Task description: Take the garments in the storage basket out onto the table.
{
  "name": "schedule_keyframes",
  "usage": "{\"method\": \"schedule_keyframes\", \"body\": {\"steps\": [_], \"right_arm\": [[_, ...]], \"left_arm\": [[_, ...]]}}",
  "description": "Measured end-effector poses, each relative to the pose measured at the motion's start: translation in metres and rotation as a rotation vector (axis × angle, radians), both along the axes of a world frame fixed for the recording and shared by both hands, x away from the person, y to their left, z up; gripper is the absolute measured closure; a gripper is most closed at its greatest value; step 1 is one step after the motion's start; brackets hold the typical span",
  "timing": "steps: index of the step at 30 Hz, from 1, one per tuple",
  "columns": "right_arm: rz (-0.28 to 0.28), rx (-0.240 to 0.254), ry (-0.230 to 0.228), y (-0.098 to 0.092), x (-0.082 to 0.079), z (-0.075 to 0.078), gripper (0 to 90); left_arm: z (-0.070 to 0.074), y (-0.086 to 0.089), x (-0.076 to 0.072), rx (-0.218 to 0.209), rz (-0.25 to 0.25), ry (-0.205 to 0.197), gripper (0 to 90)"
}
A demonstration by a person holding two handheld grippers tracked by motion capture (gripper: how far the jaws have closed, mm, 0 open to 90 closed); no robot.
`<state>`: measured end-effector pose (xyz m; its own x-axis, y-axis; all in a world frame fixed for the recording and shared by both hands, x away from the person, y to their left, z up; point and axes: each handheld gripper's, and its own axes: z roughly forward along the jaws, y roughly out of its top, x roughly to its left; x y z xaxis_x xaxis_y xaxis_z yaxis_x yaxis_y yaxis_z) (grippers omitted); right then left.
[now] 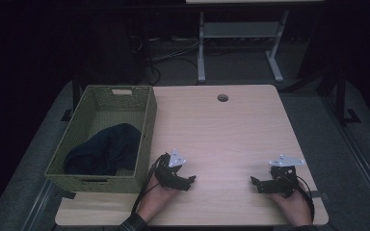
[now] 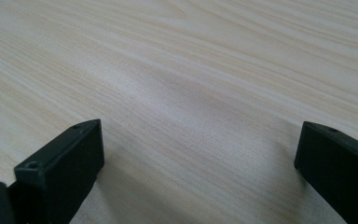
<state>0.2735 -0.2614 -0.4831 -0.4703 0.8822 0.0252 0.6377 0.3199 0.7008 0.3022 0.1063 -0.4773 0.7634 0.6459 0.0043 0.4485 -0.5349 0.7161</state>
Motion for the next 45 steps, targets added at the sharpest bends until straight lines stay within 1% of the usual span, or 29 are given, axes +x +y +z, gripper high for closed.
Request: {"method": "schedule_keyframes", "body": {"steps": [10,12,18,21,23,26,31,32,37,45], "right_arm": [[-0.001,0.0,0.001,0.0,0.0,0.0,1.0],[0.0,0.0,0.001,0.0,0.0,0.0,1.0],[0.0,0.0,0.001,0.0,0.0,0.0,1.0],[0.0,-0.001,0.0,0.0,0.0,0.0,1.0],[0.0,-0.001,0.0,0.0,0.0,0.0,1.0],[-0.001,0.001,0.002,0.0,0.0,0.0,1.0],[-0.001,0.001,0.002,0.0,0.0,0.0,1.0],[-0.001,0.0,0.002,0.0,0.0,0.0,1.0],[-0.001,0.001,0.002,0.0,0.0,0.0,1.0],[0.0,-0.001,0.0,0.0,0.0,0.0,1.0]], "left_arm": [[0.0,0.001,-0.001,0.003,-0.009,-0.003,13.0],[0.0,0.001,-0.002,0.003,-0.015,0.003,13.0],[0.0,0.001,-0.003,-0.006,-0.014,0.002,12.8],[0.001,0.0,-0.004,-0.002,-0.023,0.009,12.9],[0.002,0.0,-0.005,0.002,-0.026,0.016,12.8],[0.006,0.0,-0.005,-0.001,-0.022,0.011,12.9],[0.011,0.001,-0.006,0.001,-0.027,0.015,12.9],[0.012,0.002,-0.006,-0.005,-0.026,0.014,12.9],[0.013,0.002,-0.007,0.003,-0.031,0.019,12.9],[0.022,0.001,-0.008,0.002,-0.048,0.015,13.1]]}}
